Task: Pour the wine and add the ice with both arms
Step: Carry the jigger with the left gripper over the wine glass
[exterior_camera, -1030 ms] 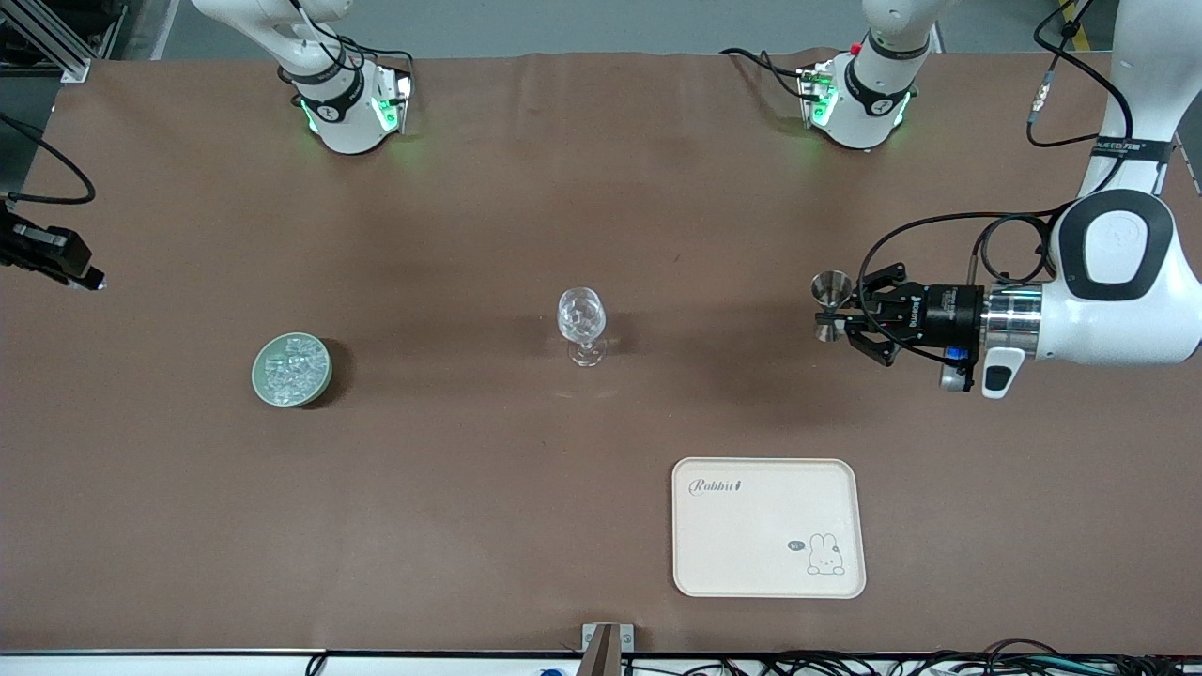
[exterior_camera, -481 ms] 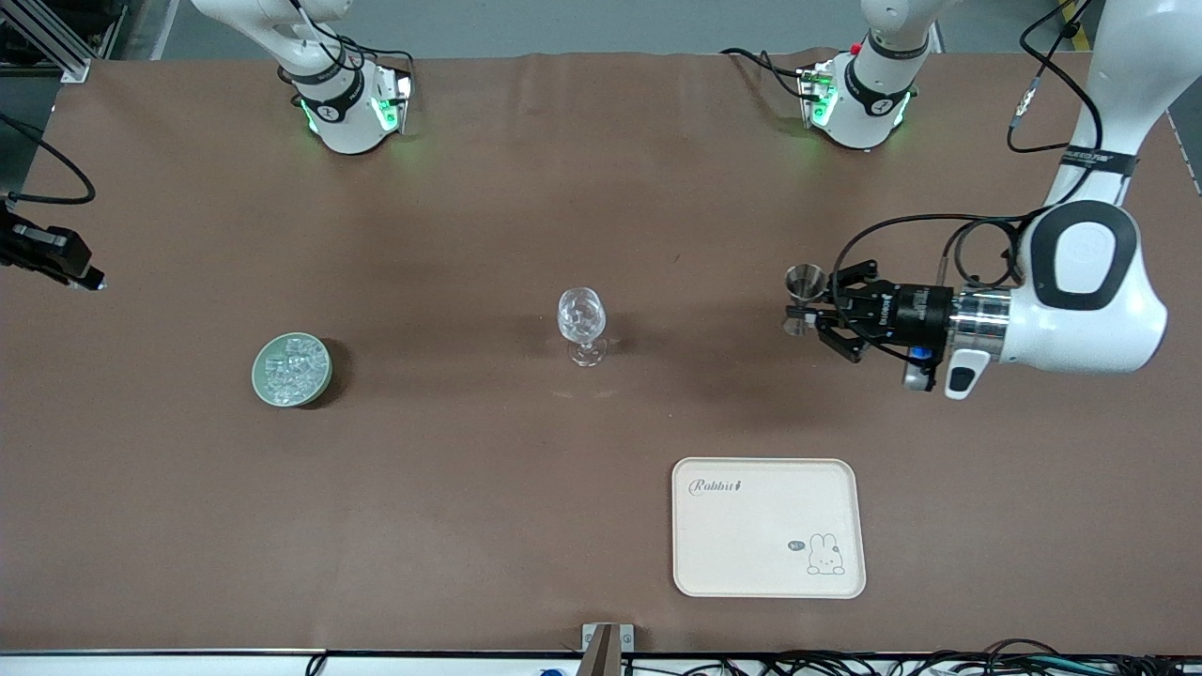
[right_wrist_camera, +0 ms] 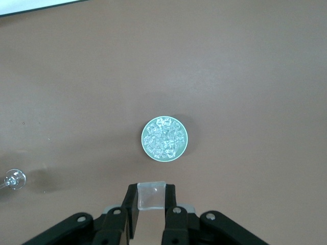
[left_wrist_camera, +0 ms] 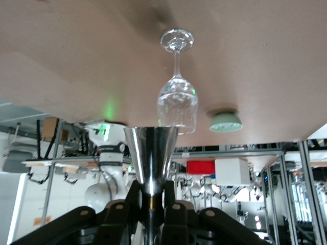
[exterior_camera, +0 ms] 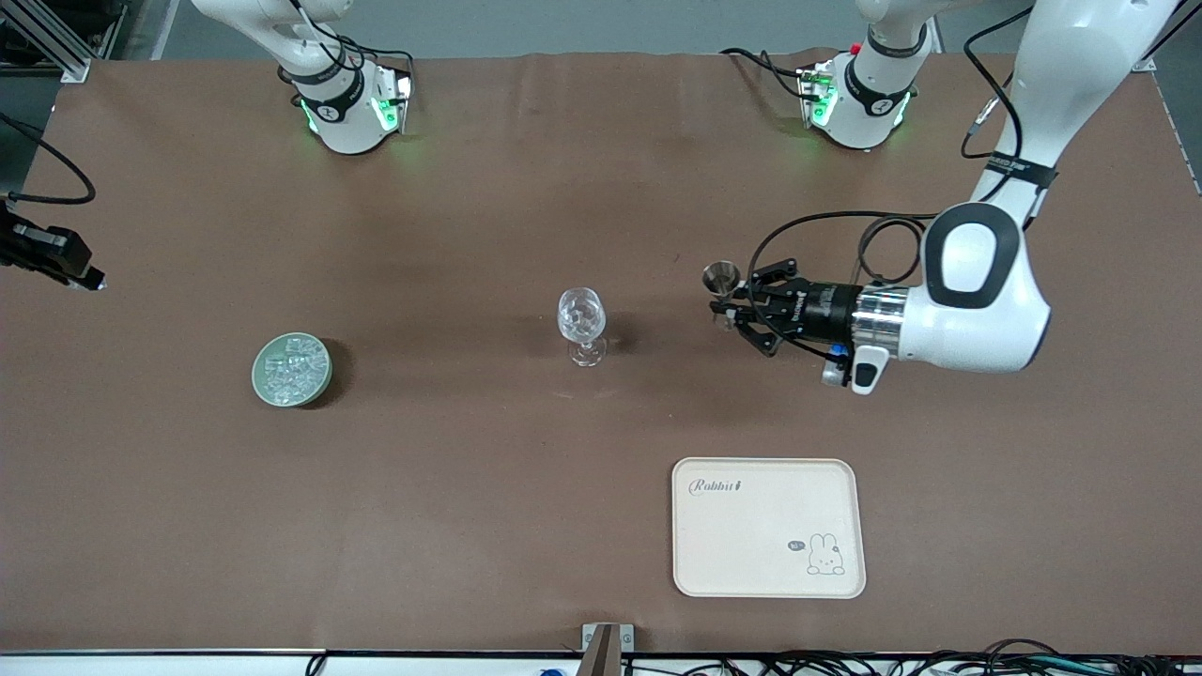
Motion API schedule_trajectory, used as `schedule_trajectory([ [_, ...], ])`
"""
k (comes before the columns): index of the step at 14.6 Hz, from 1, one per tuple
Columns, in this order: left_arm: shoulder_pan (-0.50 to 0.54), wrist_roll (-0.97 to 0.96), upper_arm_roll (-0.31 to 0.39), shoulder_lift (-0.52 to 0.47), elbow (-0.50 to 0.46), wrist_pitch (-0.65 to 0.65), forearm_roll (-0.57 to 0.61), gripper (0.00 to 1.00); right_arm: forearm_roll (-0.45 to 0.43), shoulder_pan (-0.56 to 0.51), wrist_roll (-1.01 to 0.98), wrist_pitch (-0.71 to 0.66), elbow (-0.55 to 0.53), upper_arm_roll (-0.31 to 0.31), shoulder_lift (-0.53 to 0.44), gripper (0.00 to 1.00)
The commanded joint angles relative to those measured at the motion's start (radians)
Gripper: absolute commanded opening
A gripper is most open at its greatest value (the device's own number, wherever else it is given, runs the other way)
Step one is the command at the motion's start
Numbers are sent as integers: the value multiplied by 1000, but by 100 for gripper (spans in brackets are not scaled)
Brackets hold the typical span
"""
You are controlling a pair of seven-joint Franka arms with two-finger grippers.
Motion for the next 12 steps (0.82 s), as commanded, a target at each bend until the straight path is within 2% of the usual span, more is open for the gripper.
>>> schedule_trajectory([
  [1, -74, -31, 20, 9, -1, 106, -27, 1, 2, -1, -9, 7, -22, -2, -23, 1],
  [3, -125, -42, 38, 20, 0, 162, -38, 1, 7, -4, -8, 8, -22, -3, -23, 1],
  [6, -243, -48, 119, 23, 6, 231, -71, 1, 16, -9, -6, 13, -22, -11, -23, 0],
  [9, -301, -59, 124, 52, 11, 344, -76, 1, 22, -7, -6, 14, -22, -20, -21, 1],
  [12, -328, -65, 126, 72, 12, 392, -58, 1, 22, -6, -6, 19, -22, -20, -20, 0],
])
